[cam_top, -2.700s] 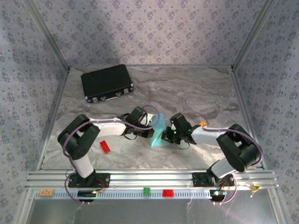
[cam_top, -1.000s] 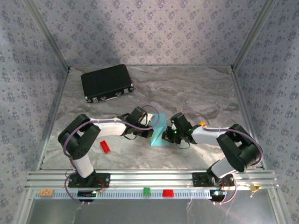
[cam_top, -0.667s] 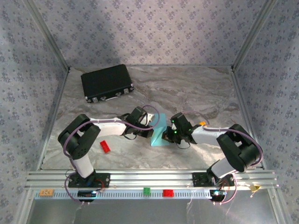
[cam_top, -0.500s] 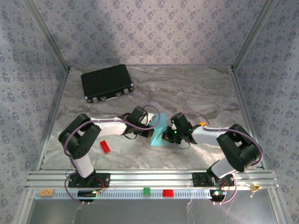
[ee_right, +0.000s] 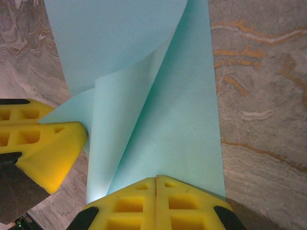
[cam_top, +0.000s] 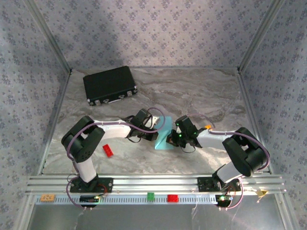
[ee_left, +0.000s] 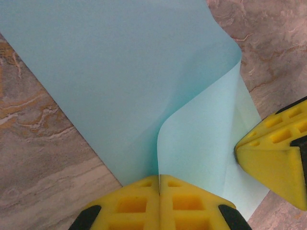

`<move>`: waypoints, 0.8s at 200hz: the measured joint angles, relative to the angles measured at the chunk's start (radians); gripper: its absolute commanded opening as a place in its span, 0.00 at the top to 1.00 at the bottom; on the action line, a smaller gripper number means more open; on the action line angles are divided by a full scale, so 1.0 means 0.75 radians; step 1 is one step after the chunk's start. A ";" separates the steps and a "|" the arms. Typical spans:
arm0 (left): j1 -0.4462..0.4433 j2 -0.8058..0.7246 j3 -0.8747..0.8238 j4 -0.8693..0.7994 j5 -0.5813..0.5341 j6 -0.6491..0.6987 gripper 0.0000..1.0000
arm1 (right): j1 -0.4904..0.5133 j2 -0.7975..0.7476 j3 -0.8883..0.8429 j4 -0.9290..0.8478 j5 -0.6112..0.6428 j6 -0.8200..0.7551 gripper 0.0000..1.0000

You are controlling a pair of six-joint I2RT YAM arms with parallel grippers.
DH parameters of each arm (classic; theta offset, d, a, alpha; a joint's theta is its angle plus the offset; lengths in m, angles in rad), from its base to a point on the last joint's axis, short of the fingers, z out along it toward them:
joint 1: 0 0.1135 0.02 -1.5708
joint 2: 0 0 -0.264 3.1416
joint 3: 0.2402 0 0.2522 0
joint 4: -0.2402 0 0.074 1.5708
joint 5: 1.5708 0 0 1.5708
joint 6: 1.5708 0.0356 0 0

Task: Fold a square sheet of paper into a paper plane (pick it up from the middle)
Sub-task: Fold the triangle a second time at the center of the table.

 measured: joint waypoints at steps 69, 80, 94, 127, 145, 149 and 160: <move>0.000 0.004 0.001 0.001 -0.001 0.005 1.00 | -0.001 0.001 0.000 0.000 0.000 -0.007 0.95; 0.000 0.011 0.003 0.002 0.002 0.010 1.00 | 0.000 0.001 0.000 0.000 0.000 -0.007 0.95; 0.000 0.012 0.006 0.002 0.002 0.011 1.00 | -0.001 0.001 0.000 0.000 0.000 -0.007 0.95; 0.001 0.019 0.012 0.001 0.002 0.011 1.00 | -0.003 0.001 0.000 0.000 -0.001 -0.007 0.95; 0.001 0.021 0.013 0.002 0.002 0.011 1.00 | -0.004 0.001 0.000 -0.001 -0.001 -0.007 0.95; 0.001 0.022 0.014 0.002 0.003 0.011 1.00 | -0.004 0.001 0.000 -0.001 -0.001 -0.007 0.94; 0.003 0.026 0.019 0.002 0.006 0.010 1.00 | -0.005 0.000 0.000 -0.001 -0.001 -0.007 0.94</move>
